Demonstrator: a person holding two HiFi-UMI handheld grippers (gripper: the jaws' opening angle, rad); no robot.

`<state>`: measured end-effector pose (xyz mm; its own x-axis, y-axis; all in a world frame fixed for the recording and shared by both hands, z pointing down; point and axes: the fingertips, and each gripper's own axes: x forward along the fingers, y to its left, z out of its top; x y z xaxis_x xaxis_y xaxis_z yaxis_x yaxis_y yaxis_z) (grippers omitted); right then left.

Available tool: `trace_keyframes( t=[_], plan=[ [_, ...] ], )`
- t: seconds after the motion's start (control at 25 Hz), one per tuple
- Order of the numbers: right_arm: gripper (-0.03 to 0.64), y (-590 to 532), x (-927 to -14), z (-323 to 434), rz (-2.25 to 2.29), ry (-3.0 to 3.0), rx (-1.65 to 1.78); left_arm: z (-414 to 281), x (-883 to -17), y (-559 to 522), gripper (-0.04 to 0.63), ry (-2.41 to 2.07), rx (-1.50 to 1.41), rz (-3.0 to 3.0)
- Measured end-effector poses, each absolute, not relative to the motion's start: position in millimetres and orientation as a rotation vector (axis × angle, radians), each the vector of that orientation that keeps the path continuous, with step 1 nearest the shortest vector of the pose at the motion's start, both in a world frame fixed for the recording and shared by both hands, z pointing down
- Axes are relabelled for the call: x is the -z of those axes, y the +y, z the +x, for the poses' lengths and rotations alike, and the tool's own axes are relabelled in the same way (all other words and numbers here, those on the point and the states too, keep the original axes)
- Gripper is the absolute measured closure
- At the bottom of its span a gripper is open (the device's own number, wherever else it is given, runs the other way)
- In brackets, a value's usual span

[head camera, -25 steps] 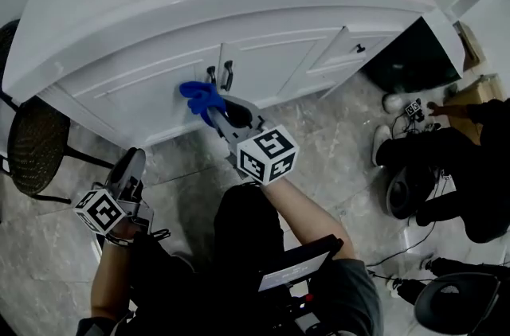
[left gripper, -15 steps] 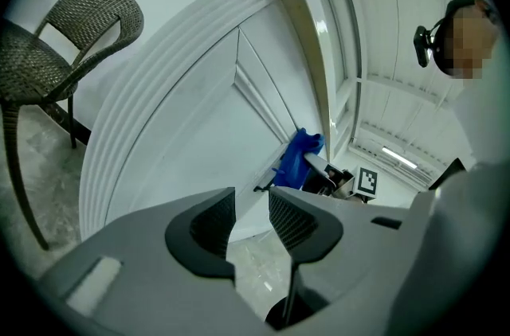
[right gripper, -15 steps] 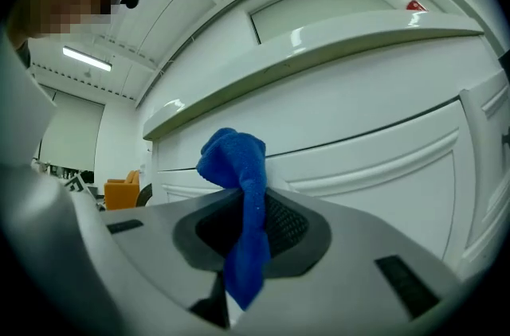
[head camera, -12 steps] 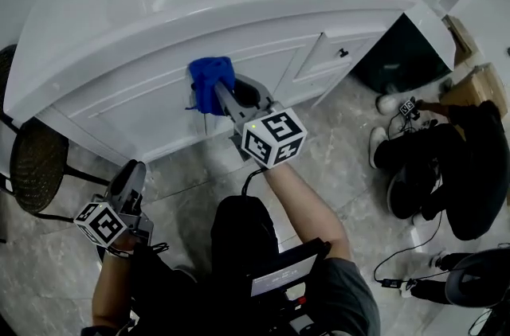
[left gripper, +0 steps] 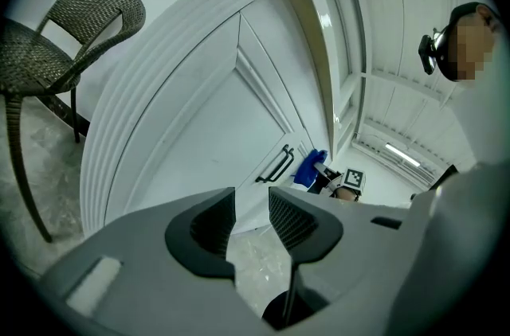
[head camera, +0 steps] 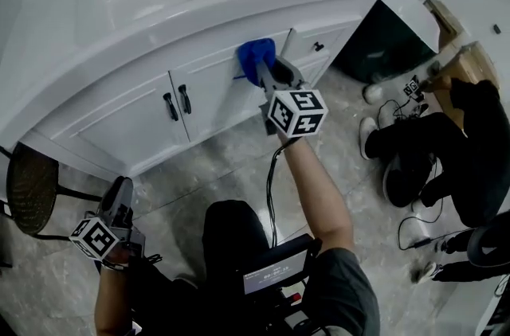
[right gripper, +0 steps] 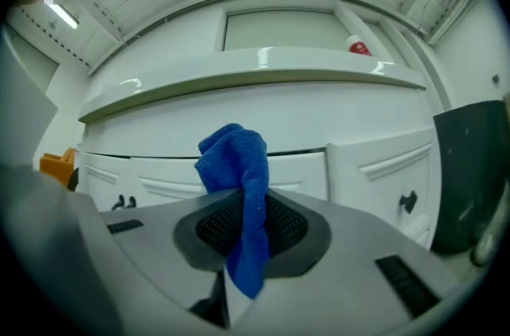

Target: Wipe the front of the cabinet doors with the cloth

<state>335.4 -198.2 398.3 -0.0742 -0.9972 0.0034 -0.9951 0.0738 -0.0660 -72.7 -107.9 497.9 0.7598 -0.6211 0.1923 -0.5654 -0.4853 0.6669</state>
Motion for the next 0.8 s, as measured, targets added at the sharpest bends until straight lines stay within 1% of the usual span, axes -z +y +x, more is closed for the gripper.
trace_keyframes(
  t=[0.2,0.36,0.44,0.56,0.8],
  plan=[
    [0.558,-191.0,-402.9,420.6,-2.321,2.065,0.112,-61.4,-497.0,-102.5,0.463,-0.852,0.073,2.225],
    [0.558,-180.2,-402.8,443.1,-2.365,1.985,0.132,-60.5,-501.5,-100.5,0.463,-0.842,0.065,2.242],
    [0.558,-176.5,-403.6,430.8,-2.330,1.992,0.158,-60.0,-501.1,-99.0,0.463,-0.846,0.066,2.229],
    [0.558,-172.7,-403.4,390.5,-2.234,2.070,0.167,-61.3,-504.4,-99.2,0.463,-0.843,0.071,2.232],
    [0.558,-168.9,-408.4,270.1,-1.903,2.326,0.209,-63.7,-507.4,-96.1,0.463,-0.834,0.091,2.211]
  ],
)
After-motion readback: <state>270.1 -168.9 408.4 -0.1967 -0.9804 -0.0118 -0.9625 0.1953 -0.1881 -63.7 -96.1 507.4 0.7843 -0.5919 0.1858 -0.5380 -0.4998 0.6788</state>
